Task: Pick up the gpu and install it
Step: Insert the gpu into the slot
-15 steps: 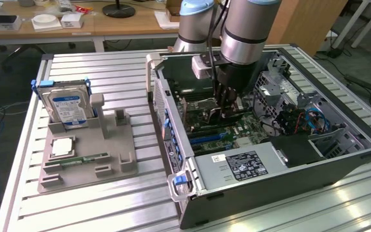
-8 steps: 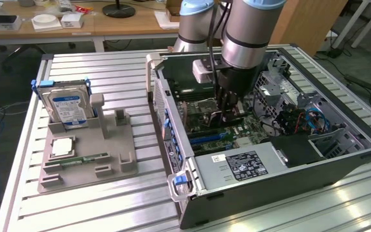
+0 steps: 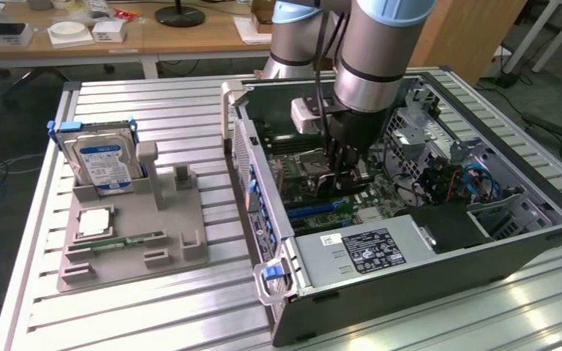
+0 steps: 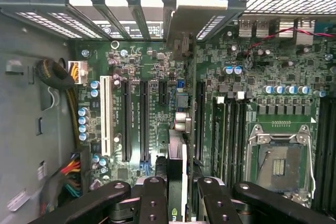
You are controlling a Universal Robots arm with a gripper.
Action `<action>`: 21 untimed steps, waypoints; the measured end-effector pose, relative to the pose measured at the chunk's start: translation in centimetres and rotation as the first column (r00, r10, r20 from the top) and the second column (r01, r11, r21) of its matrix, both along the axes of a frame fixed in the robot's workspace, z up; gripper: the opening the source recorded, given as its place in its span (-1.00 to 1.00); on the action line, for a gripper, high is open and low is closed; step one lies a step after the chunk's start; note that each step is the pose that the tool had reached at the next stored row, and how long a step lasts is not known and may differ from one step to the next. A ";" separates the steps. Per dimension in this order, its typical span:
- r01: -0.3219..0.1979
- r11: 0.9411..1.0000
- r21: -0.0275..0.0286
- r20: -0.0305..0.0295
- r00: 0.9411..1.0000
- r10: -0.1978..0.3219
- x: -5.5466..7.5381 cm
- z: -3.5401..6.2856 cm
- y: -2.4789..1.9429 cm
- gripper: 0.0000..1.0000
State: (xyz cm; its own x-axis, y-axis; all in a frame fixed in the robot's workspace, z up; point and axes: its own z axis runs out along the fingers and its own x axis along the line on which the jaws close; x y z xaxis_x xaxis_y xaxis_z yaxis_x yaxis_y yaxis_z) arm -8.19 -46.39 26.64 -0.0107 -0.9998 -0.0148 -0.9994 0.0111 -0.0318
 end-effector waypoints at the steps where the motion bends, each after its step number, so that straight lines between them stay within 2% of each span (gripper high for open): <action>1: 0.000 1.000 0.000 0.000 1.000 0.000 0.0 -0.18 0.01 -0.47; 8: 0.000 1.000 -0.003 0.000 1.000 0.000 -0.6 -0.73 0.16 -0.47; 21: 0.000 1.000 -0.003 0.000 1.000 0.000 -1.0 -1.51 0.25 -0.47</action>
State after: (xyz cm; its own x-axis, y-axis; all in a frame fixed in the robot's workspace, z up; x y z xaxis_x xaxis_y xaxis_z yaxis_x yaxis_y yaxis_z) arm -9.20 -46.14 25.13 -0.0108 -0.9999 -0.0119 -0.9994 0.0112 -0.0316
